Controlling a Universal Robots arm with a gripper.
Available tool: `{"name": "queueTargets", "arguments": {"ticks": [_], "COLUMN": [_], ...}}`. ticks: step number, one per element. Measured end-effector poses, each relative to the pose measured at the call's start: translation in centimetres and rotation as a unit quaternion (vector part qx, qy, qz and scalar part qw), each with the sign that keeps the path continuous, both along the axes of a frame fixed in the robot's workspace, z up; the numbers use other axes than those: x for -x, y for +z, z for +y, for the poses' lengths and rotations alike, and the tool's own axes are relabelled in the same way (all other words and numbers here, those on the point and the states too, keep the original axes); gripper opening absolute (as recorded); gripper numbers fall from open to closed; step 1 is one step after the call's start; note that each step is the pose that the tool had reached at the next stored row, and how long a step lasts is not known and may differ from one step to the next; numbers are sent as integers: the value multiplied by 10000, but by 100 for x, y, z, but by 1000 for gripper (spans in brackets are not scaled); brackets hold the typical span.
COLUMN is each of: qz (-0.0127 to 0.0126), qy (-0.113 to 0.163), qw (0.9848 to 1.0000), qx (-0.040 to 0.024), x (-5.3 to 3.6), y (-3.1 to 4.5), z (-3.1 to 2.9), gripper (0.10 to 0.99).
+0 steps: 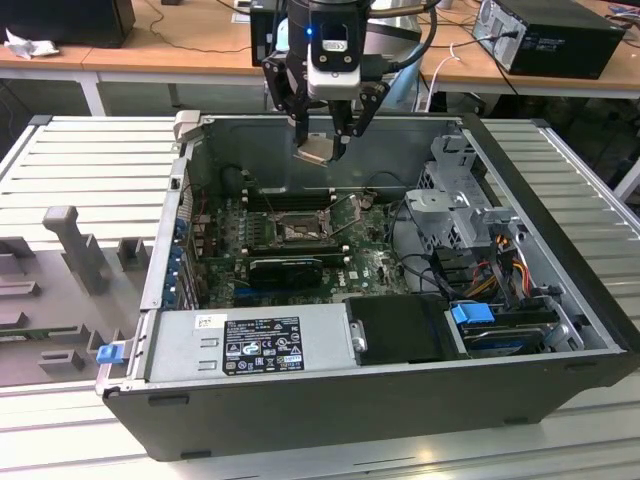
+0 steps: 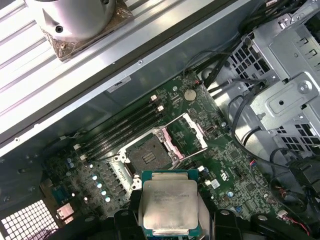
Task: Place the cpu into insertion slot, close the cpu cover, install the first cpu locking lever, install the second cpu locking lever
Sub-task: 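Place the cpu into insertion slot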
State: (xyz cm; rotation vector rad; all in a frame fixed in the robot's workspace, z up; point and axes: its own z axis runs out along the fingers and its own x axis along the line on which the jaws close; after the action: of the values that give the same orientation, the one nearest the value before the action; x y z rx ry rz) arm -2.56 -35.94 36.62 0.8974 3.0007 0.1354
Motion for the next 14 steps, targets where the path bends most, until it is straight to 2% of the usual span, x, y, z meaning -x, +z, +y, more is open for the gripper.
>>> {"name": "queueTargets", "arguments": {"ticks": [14], "qz": [0], "qy": [-156], "qw": [9999], "qx": [0], "x": [0], "y": [-1], "z": [0], "gripper": [525]}}
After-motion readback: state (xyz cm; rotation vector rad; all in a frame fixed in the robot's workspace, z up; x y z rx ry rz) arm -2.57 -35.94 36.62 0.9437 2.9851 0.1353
